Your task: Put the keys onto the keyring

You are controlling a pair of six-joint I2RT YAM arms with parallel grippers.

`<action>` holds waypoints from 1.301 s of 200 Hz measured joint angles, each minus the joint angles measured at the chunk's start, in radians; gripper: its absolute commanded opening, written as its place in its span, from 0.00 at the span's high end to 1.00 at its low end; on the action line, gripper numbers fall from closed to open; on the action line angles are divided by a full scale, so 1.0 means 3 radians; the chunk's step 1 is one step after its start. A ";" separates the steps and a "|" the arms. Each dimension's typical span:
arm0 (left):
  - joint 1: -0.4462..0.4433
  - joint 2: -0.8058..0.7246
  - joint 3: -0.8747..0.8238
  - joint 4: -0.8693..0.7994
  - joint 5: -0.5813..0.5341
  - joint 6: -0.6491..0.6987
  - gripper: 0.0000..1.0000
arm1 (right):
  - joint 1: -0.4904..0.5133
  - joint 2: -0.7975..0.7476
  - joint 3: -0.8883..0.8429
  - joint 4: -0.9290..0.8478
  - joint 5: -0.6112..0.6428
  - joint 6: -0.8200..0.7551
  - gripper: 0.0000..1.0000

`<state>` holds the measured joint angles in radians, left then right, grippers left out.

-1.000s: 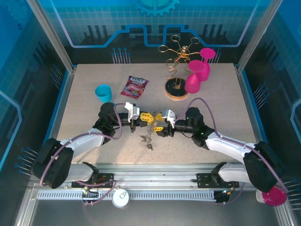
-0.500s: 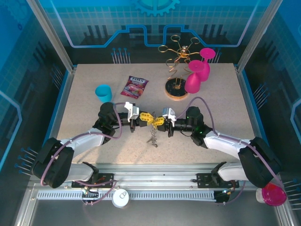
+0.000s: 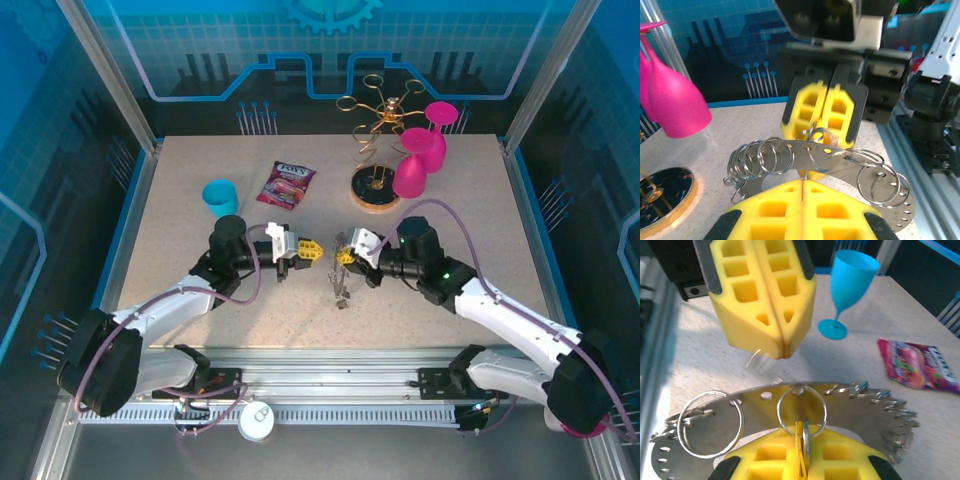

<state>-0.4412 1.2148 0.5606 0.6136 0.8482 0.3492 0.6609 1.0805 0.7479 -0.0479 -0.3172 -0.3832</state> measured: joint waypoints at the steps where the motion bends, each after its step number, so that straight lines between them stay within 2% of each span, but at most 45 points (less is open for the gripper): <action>1: 0.0001 -0.0001 0.0000 -0.0004 -0.0003 0.0001 1.00 | 0.0005 0.0000 0.0013 -0.0015 0.0018 -0.0010 1.00; 20: 0.0010 -0.0005 0.0000 -0.0106 -0.0065 0.0065 1.00 | 0.0149 0.0058 0.0332 -0.0451 0.0336 -0.0315 1.00; 57: 0.0009 -0.0005 -0.0001 -0.0140 -0.0130 0.0066 1.00 | 0.0266 0.0117 0.0483 -0.0749 0.0561 -0.0544 1.00; 66: 0.0009 -0.0005 -0.0001 -0.0140 -0.0193 0.0062 0.90 | 0.0294 0.0145 0.0506 -0.0834 0.0661 -0.0598 1.00; 84: 0.0009 -0.0009 -0.0001 -0.0135 -0.0399 0.0051 0.77 | 0.0375 0.0235 0.0613 -0.0996 0.0914 -0.0738 1.00; 95: 0.0009 -0.0027 -0.0001 -0.0128 -0.0585 -0.0003 0.57 | 0.0436 0.0287 0.0703 -0.1082 0.1110 -0.0841 1.00; 110: 0.0009 -0.0088 -0.0014 -0.0081 -0.0964 -0.0085 0.36 | 0.0537 0.0356 0.0849 -0.1186 0.1419 -0.1047 1.00; 129: 0.0014 -0.0216 -0.0037 0.0004 -0.1565 -0.0266 0.17 | 0.0637 0.0445 0.1040 -0.1246 0.1790 -0.1380 1.00; 141: 0.0023 -0.0331 -0.0048 0.0039 -0.1932 -0.0361 0.01 | 0.0669 0.0512 0.1162 -0.1280 0.1944 -0.1568 1.00; 175: 0.0050 -0.0660 -0.0067 0.0072 -0.2930 -0.0628 0.01 | 0.0785 0.0778 0.1551 -0.1362 0.2143 -0.1914 1.00; 207: 0.0159 -0.0898 -0.0191 0.0140 -0.3801 -0.0891 0.01 | 0.0994 0.1165 0.1909 -0.1329 0.2090 -0.2031 1.00; 229: 0.0270 -0.1045 -0.0237 0.0126 -0.4237 -0.1025 0.01 | 0.1083 0.1489 0.2124 -0.1179 0.1933 -0.1947 1.00; 260: 0.0327 -0.1237 -0.0245 0.0121 -0.4631 -0.1113 0.01 | 0.1127 0.1904 0.2205 -0.0703 0.1761 -0.1548 1.00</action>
<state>-0.3431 0.8436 0.4870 0.6498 -0.5411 0.0154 0.9989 1.6516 1.4094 -0.2588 0.2111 -0.8474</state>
